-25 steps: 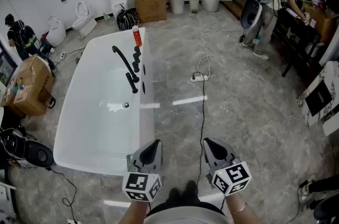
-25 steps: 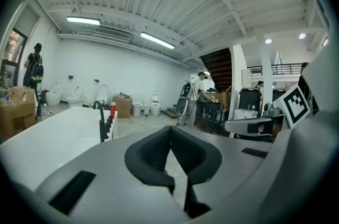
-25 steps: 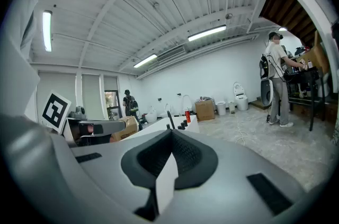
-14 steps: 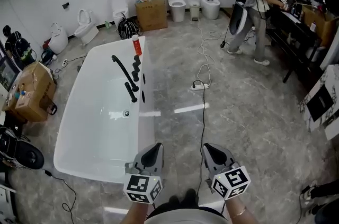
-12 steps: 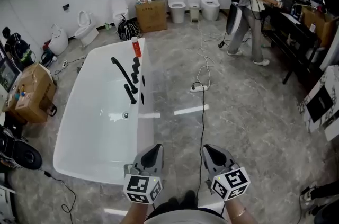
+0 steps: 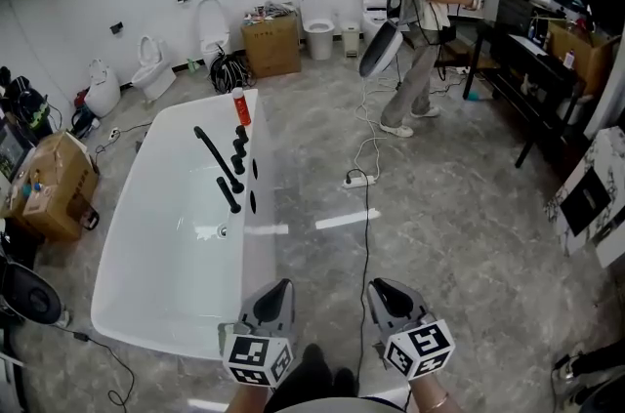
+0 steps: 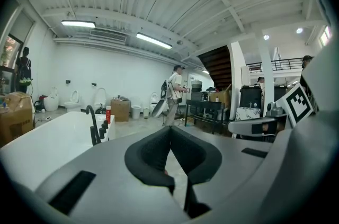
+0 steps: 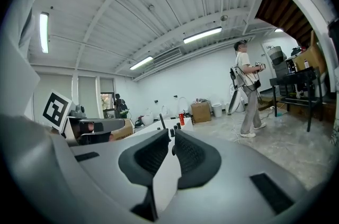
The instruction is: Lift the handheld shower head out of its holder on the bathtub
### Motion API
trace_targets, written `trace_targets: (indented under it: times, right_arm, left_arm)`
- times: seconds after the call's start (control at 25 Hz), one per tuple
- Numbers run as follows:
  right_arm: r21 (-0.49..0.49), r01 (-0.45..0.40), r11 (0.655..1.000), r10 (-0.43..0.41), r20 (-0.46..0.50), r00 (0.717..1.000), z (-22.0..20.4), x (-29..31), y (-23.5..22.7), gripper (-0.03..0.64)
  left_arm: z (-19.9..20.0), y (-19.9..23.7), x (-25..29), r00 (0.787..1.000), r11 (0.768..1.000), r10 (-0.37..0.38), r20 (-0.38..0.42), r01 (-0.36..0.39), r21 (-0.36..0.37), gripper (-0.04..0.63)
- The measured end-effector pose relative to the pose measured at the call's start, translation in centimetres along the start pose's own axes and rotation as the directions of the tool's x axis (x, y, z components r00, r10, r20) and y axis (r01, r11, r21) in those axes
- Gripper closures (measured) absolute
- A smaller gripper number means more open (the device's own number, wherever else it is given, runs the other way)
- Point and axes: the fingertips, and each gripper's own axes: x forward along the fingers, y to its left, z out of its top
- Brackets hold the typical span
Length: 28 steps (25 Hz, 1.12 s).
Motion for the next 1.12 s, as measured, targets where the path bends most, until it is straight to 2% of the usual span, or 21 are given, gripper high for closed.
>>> trace_targets:
  times: [0.16, 0.4, 0.6, 0.92, 1.04, 1.12]
  right_arm:
    - [0.008, -0.009, 1.0, 0.009, -0.012, 1.0, 0.7, 2.4, -1.6, 0.552]
    - [0.026, -0.008, 1.0, 0.008, -0.025, 1.0, 2.4, 9.7, -4.4, 0.503]
    - [0.026, 0.0, 1.0, 0.001, -0.028, 1.0, 4.8, 18.1, -7.7, 0.472]
    - [0.022, 0.02, 1.0, -0.019, -0.042, 0.999, 8.8, 33.4, -11.8, 0.462]
    - [0.016, 0.024, 1.0, -0.023, -0.047, 0.999, 9.9, 38.2, -12.7, 0.463]
    - [0.015, 0.023, 1.0, -0.022, -0.049, 0.999, 10.6, 40.9, -13.0, 0.463]
  left_arm:
    - [0.6, 1.1, 3.0, 1.0, 1.0, 0.0, -0.013, 0.0, -0.003, 0.575]
    - [1.9, 5.6, 10.1, 0.999, 1.0, -0.023, -0.036, 0.022, -0.008, 0.575]
    - [4.0, 10.1, 18.1, 0.998, 0.999, -0.052, -0.029, 0.052, -0.005, 0.575]
    - [8.8, 19.2, 30.3, 0.996, 0.996, -0.084, -0.005, 0.083, -0.016, 0.575]
    - [9.6, 22.1, 33.8, 0.995, 0.995, -0.096, -0.002, 0.096, 0.012, 0.575]
    - [10.0, 24.1, 35.5, 0.995, 0.995, -0.099, -0.006, 0.099, 0.005, 0.575]
